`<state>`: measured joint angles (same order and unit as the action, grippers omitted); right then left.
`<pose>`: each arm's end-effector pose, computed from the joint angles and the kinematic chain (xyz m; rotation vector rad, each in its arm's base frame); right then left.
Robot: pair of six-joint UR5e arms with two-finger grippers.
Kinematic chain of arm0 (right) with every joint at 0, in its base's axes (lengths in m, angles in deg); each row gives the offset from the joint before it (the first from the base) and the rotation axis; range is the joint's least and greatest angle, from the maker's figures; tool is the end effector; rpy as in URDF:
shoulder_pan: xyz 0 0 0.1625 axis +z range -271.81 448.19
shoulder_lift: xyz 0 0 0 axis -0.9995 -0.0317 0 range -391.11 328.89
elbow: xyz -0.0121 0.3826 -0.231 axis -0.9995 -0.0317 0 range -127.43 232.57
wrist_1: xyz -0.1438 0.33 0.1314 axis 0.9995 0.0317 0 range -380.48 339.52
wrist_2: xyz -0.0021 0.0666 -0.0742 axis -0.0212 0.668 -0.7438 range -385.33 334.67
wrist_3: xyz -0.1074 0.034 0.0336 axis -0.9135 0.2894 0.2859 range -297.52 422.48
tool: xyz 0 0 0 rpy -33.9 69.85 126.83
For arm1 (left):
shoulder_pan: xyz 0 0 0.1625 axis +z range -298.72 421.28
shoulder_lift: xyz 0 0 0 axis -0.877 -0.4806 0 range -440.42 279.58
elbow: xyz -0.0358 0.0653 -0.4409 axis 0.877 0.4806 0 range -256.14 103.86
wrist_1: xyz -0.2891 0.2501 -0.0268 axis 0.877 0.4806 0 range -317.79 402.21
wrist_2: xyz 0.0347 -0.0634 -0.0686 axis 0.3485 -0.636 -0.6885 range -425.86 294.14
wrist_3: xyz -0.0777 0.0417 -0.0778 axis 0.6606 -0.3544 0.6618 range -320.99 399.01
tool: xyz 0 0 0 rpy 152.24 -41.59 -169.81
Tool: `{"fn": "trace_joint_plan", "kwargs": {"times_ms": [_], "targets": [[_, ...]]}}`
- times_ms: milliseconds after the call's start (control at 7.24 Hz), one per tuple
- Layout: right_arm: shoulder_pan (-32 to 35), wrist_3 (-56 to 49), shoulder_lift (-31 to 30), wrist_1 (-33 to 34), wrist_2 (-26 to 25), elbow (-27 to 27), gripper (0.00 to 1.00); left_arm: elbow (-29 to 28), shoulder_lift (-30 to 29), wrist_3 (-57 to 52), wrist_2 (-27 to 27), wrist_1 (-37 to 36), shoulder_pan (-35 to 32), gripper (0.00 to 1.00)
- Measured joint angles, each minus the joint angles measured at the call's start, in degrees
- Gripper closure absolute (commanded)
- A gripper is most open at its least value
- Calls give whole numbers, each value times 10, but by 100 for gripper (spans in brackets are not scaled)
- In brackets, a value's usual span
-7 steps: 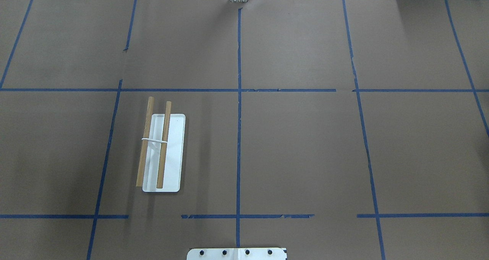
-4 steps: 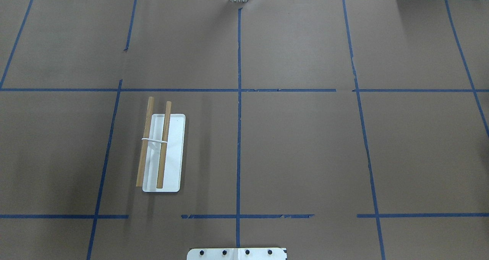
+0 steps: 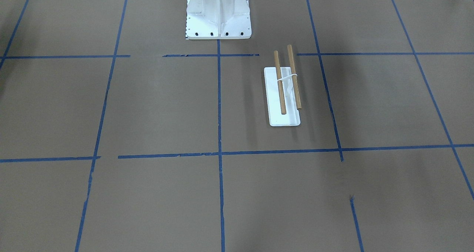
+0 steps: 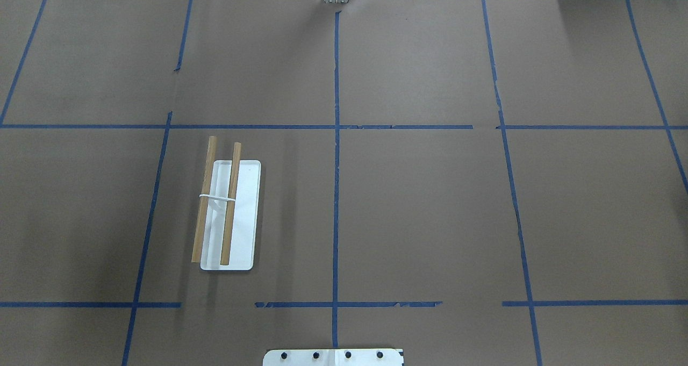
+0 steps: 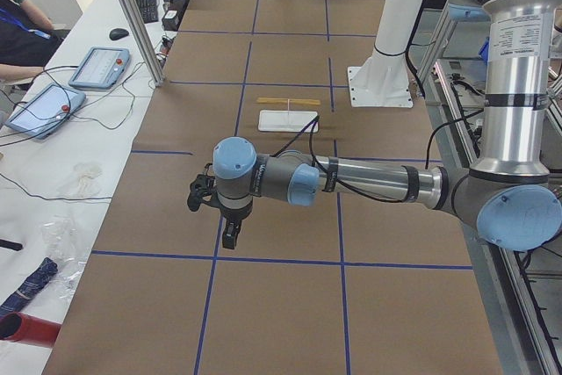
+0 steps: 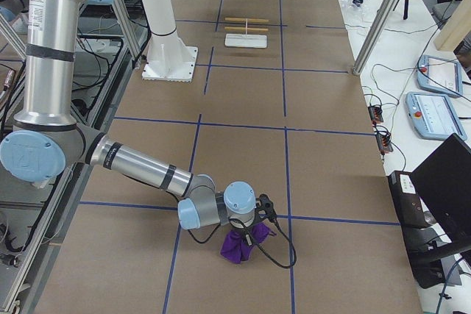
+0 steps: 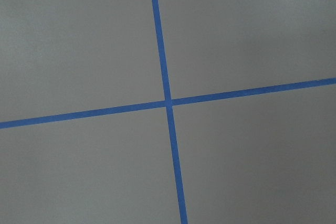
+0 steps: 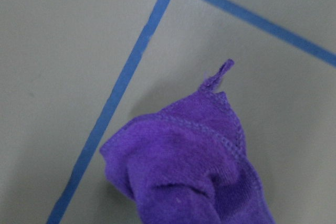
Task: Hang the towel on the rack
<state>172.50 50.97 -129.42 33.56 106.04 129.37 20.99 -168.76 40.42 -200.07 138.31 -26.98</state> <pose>0.0168 -0.3918 0.7971 0.2790 -0.7091 -0.3766 -0.0374 -0.4606 0.6378 0.1705 0.7739 0.0834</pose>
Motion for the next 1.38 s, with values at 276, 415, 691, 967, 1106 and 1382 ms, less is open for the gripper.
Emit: {"fn": "trace_joint_plan", "kwargs": {"times_ms": [276,415,691,967,1106,1382], "targets": [[50,-8,15,4,-19,72,100,0,-6,-1,2,14,0,0],[56,18,45,5,-33,91,100,-1,-12,-1,2,43,1,0],[18,144,119,1,-38,105,100,-6,-26,15,7,155,3,0],[-83,334,188,-3,-40,136,100,-8,-43,136,51,292,32,0],[-137,420,212,-3,-47,166,100,-12,-48,228,70,364,64,0],[-249,489,262,-2,-87,240,100,-13,-69,438,80,475,127,0]]}}
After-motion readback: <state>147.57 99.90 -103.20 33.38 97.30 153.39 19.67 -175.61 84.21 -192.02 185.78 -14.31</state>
